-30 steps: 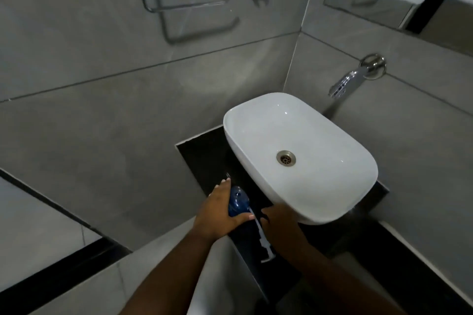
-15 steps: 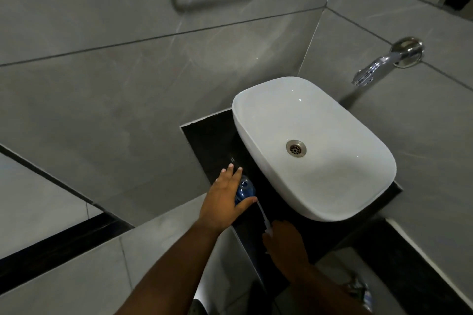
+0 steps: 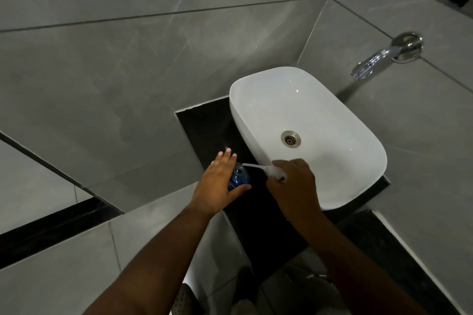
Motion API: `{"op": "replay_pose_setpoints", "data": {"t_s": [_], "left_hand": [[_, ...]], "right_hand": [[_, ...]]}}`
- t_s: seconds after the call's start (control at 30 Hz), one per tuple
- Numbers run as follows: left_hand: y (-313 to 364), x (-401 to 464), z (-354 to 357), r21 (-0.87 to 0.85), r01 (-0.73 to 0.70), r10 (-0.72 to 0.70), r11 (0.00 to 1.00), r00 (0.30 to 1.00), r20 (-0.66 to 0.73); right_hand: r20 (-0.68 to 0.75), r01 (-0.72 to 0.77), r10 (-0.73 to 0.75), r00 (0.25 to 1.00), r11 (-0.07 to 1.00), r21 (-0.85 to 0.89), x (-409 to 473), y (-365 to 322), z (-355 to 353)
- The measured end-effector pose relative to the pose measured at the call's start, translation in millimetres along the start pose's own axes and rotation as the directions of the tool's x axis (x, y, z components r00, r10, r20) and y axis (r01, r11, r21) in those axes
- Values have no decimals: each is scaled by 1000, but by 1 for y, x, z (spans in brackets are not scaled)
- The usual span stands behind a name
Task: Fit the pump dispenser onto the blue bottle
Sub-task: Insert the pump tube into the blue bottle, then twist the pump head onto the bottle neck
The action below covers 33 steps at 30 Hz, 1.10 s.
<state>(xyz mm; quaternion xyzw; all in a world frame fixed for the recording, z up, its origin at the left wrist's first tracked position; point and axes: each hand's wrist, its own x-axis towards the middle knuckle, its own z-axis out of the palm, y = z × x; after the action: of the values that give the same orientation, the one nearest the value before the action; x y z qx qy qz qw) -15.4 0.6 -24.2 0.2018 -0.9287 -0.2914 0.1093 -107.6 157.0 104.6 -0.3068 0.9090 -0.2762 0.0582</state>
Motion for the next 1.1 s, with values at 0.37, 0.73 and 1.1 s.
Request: {"op": "replay_pose_setpoints", "data": {"t_s": [0.37, 0.73, 1.1], "left_hand": [[-4, 0, 0, -30, 1, 0, 1000, 1000, 31], [-3, 0, 2, -65, 35, -33, 997, 999, 31], [-1, 0, -4, -172, 128, -120, 977, 991, 58]], "right_hand": [[194, 193, -178, 965, 979, -60, 27, -26, -41], [522, 277, -126, 844, 935, -222, 38, -72, -28], [636, 274, 35, 771, 883, -380, 63, -57, 41]]}}
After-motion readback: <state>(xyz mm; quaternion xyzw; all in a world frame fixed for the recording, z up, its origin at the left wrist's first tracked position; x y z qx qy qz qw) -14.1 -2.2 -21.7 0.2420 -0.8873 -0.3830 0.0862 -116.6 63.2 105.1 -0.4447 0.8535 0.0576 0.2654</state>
